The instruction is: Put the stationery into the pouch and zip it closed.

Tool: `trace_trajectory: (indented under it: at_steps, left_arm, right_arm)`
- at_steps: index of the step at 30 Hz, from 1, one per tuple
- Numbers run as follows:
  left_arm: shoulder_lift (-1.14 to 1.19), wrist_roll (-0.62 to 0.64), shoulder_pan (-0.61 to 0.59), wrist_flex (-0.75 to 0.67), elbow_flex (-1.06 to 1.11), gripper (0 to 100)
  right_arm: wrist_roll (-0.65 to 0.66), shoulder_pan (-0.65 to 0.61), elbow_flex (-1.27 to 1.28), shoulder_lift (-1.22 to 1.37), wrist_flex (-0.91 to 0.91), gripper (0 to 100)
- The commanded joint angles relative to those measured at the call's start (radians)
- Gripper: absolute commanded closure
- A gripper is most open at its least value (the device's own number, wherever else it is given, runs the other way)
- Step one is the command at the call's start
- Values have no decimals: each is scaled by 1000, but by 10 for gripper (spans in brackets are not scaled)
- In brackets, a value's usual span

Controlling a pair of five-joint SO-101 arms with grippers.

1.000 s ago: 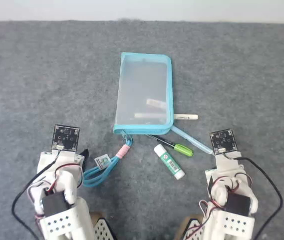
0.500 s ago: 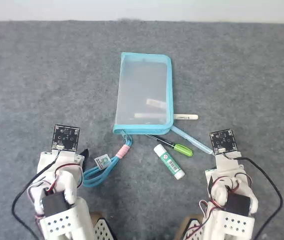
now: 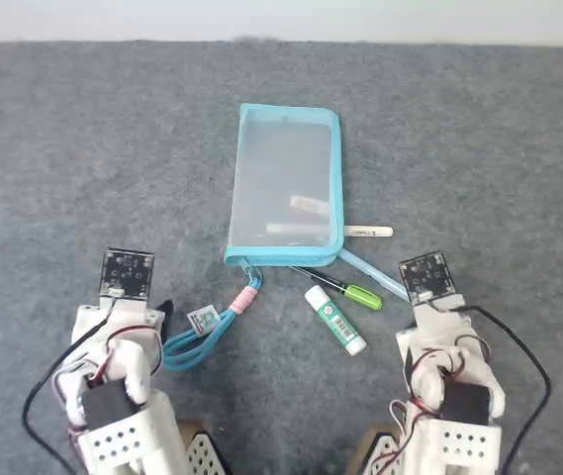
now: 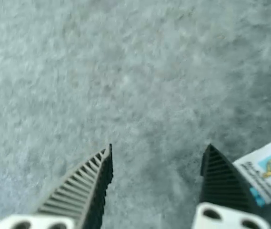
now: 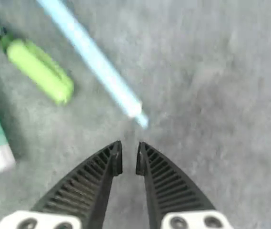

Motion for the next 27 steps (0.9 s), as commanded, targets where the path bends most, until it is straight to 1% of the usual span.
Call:
trace_trajectory:
  at_steps: [1,3,6,9,12,17,21,24,27]
  left_arm:
    - [-20,-9,-63,5,-13,716]
    - [-20,-9,-77,6,-13,716]
    - [-20,-8,-74,5,-13,716]
    - [-20,-8,-74,5,-13,716]
    - [-20,-8,-74,5,-13,716]
    - [-20,-8,-74,5,-13,716]
    - [-20,-8,-74,6,-13,716]
    - [-20,-8,-74,6,-13,716]
    - [-20,-8,-74,6,-13,716]
  right_arm:
    - [14,-53,20,-18,-153,935]
    - [14,-65,-2,-16,-185,935]
    - [35,-68,-89,-16,-182,935]
    - [9,-73,-206,-12,-160,938]
    - [-18,-156,-338,65,-99,938]
    - [-150,-394,-572,420,-77,938]
    - [-299,-564,-775,737,-77,935]
    - [-382,-657,-887,951,-79,935]
    - [-503,-722,-965,1130,-107,935]
